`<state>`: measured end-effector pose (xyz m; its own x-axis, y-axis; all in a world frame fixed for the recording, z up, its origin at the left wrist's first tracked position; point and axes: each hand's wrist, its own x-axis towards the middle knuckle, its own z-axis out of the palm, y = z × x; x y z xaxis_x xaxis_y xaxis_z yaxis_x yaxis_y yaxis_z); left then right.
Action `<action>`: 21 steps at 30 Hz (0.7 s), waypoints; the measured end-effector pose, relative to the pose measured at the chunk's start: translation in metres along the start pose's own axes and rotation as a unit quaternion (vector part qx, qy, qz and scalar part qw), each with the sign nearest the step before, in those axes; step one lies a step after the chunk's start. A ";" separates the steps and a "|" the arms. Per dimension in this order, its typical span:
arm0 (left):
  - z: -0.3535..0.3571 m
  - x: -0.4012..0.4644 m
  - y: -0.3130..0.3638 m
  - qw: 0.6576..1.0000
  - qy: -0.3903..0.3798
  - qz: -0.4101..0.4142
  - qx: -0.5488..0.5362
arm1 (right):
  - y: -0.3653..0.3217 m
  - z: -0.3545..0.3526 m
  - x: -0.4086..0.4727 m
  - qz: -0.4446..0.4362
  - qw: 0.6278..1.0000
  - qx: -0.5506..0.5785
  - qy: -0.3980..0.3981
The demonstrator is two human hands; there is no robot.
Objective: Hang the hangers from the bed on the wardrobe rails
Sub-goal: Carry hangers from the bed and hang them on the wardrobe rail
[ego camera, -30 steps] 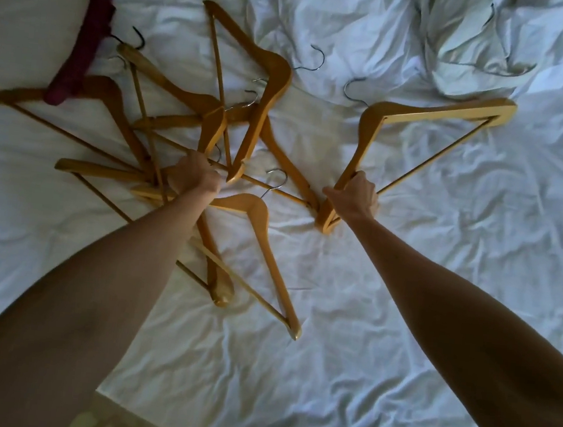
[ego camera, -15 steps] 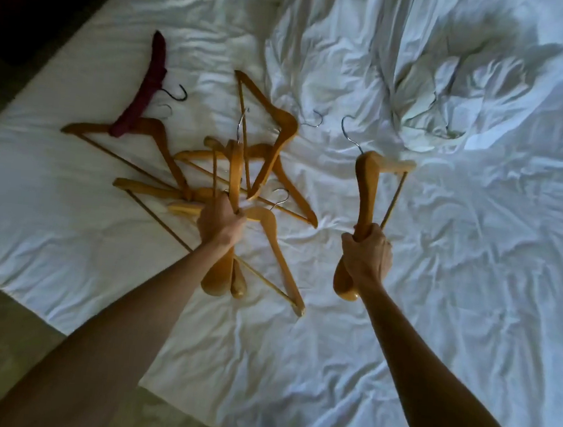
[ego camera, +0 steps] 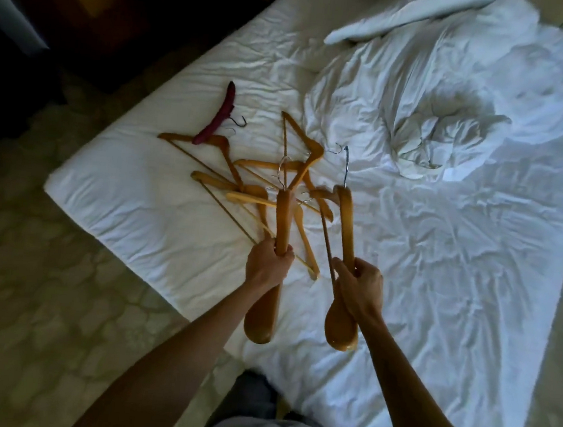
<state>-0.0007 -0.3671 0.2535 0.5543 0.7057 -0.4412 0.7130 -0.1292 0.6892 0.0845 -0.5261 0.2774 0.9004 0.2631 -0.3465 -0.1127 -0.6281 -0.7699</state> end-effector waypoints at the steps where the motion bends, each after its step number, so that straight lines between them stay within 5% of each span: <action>1: -0.003 -0.011 -0.008 1.000 0.011 -0.007 0.001 | -0.002 0.000 -0.013 -0.010 1.000 0.005 -0.011; 11: -0.056 -0.127 -0.096 0.978 0.147 -0.090 -0.118 | -0.007 0.051 -0.126 -0.107 0.982 -0.003 -0.158; 21: -0.155 -0.211 -0.223 0.906 0.268 -0.180 -0.275 | -0.047 0.180 -0.228 -0.171 0.914 -0.058 -0.362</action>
<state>-0.3433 -0.3789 0.2823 -0.0648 0.8892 -0.4529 0.4020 0.4386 0.8038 -0.1909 -0.4248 0.2962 0.3546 0.8486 -0.3927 0.2075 -0.4809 -0.8519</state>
